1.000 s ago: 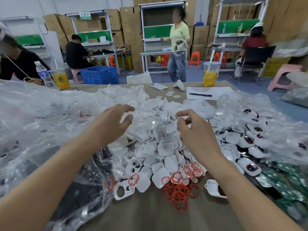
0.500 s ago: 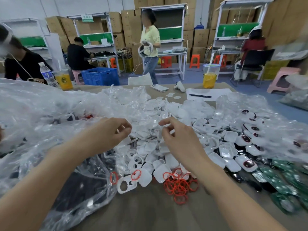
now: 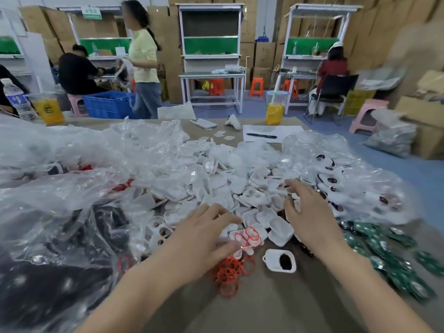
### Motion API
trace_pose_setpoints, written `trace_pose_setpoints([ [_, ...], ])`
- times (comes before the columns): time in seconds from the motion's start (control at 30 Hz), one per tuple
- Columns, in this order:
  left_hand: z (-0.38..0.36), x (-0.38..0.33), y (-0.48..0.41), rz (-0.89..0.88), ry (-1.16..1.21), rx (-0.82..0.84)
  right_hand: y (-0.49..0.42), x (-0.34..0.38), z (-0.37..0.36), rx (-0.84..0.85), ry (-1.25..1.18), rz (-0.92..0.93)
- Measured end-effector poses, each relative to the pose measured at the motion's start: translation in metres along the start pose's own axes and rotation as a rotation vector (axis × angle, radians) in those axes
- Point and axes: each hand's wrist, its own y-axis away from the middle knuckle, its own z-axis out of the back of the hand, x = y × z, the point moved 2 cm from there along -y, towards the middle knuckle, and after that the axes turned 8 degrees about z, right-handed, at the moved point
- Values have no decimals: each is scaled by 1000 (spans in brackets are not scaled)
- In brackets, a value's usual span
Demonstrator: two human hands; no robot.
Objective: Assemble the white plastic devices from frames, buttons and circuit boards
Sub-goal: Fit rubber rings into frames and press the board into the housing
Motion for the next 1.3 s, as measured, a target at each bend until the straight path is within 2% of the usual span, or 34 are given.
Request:
trace_pose_setpoints([
  [0.1, -16, -15, -6, -76, 7, 20, 5, -6, -8, 68, 150, 39],
  [0.17, -28, -22, -5, -114, -85, 32, 8, -8, -15, 109, 229, 70],
  [0.27, -37, -21, -3, -130, -140, 12, 8, -13, -18, 102, 266, 86],
  [0.4, -33, -14, -7, -163, -145, -156, 4, -23, -16, 67, 181, 51],
  [0.6, -34, -4, -14, -77, -161, -260, 2, -31, -18, 26, 96, 53],
  [0.77, -27, -11, -21, -37, -190, -222, 4, -35, -11, -23, 43, 39],
  [0.93, -21, -17, -26, 51, -179, -76, -6, -32, -10, 14, 129, 78],
  [1.03, -15, -22, -34, 67, -96, -149, -20, -29, -12, 15, 138, 96],
  [1.2, 10, -6, -90, 151, -81, -248, -60, -22, -14, 61, 120, 125],
  [1.3, 22, 5, -139, 211, -28, -223, -89, -17, -18, 131, 94, 107],
])
